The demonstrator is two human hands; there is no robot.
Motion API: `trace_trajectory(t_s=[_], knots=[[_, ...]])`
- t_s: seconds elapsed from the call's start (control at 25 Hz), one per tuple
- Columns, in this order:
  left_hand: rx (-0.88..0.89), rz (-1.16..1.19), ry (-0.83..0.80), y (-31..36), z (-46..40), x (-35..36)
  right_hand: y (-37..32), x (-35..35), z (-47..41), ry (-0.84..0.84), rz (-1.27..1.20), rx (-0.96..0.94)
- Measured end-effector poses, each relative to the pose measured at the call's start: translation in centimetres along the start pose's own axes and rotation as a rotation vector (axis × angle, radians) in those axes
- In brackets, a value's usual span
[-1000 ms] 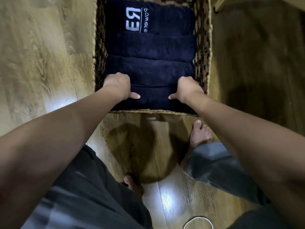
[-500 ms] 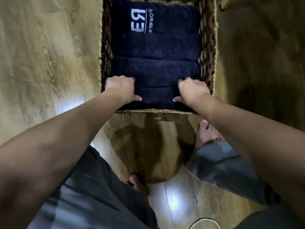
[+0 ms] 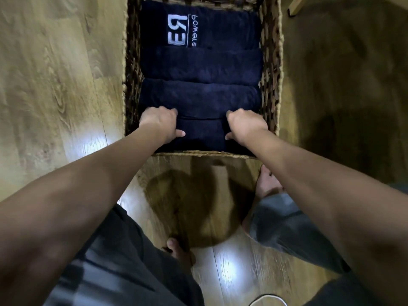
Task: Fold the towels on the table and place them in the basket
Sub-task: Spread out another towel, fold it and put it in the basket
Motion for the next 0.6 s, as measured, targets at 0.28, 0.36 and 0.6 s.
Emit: trace_trajectory(t_s=[0.28, 0.36, 0.6], knots=[[-0.047, 0.313, -0.054, -2.0, 5.0, -3.9, -1.0, -4.4, 5.0, -0.07, -0.074, 0.015], [-0.016, 0.31, 0.019, -2.9, 8.0, -8.4, -2.9, -8.2, 8.2, 0.018, -0.068, -0.075], [-0.052, 0.236, 0.152, -10.2, 21.1, -24.0, -6.0, -23.0, 21.4, 0.18, -0.152, -0.114]])
Point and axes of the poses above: each hand's wrist, its own z-axis away from the middle knuckle, its own x-axis out of the palm, y = z × x, the point moved 7 cm from there along -z, towards the middle knuckle, and after that the axes turned 14 degrees about -z, right-handed, at the moved point
